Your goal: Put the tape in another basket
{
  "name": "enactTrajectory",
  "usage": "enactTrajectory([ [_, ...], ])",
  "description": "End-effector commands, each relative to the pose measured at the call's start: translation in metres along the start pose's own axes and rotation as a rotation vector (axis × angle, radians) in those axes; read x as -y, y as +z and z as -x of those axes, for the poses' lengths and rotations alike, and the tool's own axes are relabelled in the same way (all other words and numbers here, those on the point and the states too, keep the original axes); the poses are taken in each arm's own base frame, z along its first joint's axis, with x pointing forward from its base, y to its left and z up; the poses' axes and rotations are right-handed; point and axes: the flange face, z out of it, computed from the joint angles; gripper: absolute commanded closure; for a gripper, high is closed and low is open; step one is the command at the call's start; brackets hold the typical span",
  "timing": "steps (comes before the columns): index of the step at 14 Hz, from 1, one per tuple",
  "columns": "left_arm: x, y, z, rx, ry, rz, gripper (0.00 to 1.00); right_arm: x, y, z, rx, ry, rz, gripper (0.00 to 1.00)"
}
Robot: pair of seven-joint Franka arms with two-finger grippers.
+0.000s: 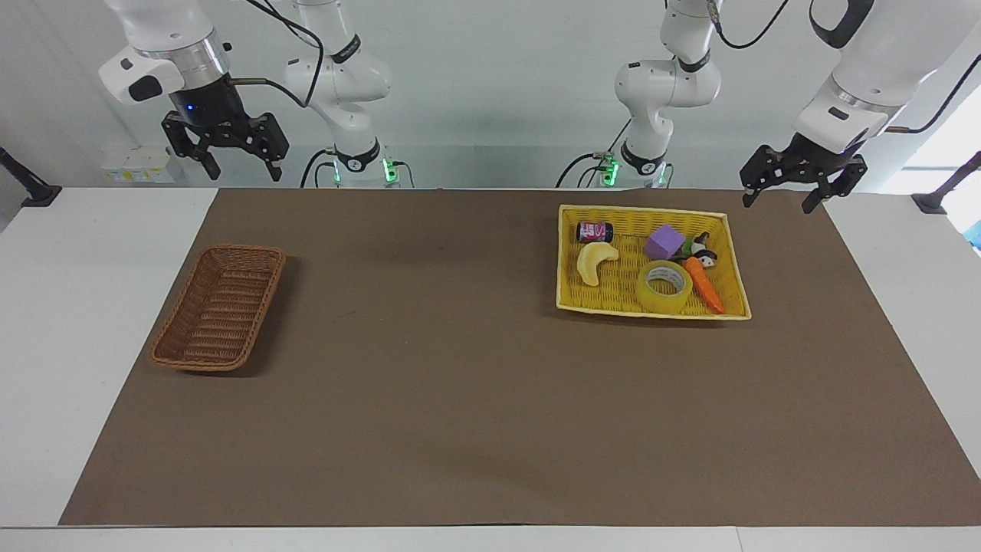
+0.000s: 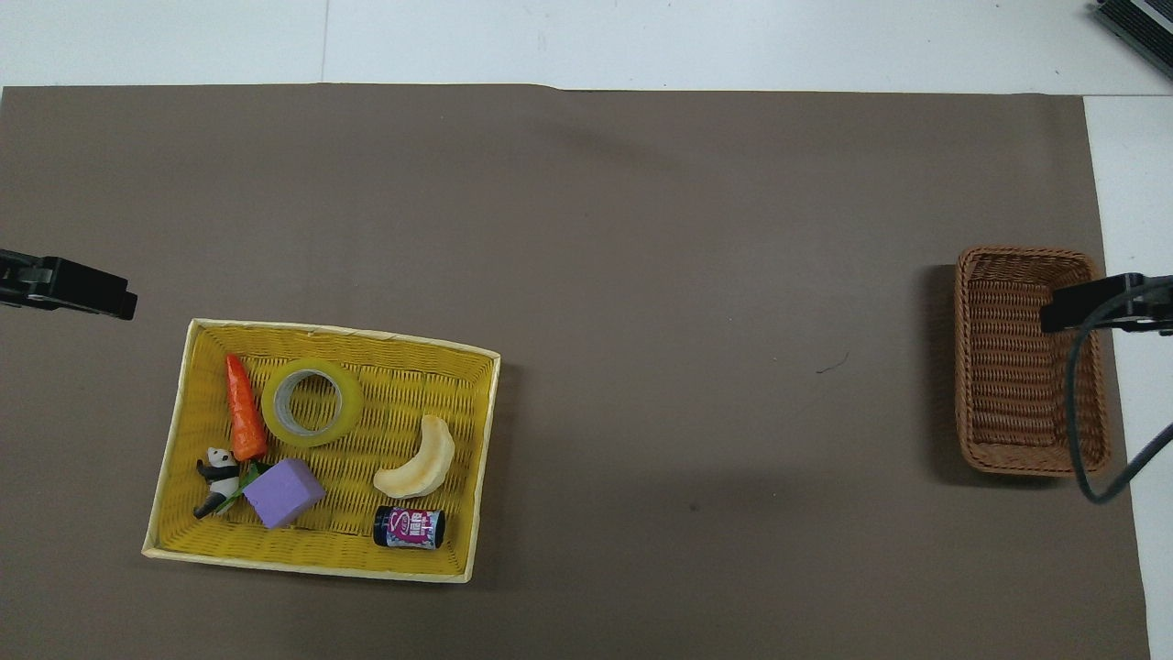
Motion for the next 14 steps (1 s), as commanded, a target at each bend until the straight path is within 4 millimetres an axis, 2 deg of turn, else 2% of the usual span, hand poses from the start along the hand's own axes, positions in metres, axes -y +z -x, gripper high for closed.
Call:
enactTrajectory([
  [1, 0.017, -0.004, 0.009, -0.001, -0.026, -0.001, 0.00, -0.003, 0.001, 0.002, 0.001, -0.014, -0.016, 0.00],
  [4, 0.012, -0.004, 0.009, 0.002, -0.017, -0.001, 0.00, -0.004, 0.001, 0.002, 0.001, -0.012, -0.016, 0.00],
  [6, 0.011, 0.002, 0.019, 0.020, -0.022, 0.004, 0.00, -0.004, 0.001, 0.002, 0.001, -0.012, -0.016, 0.00],
  [8, 0.009, 0.033, 0.032, 0.061, -0.033, 0.010, 0.00, -0.003, 0.001, 0.002, 0.001, -0.014, -0.016, 0.00],
  [10, 0.004, 0.071, 0.036, 0.066, -0.024, 0.011, 0.00, -0.004, 0.001, 0.002, 0.001, -0.010, -0.016, 0.00],
  [14, 0.001, 0.135, 0.047, 0.055, -0.019, 0.010, 0.00, -0.005, 0.001, 0.002, 0.001, -0.010, -0.016, 0.00],
])
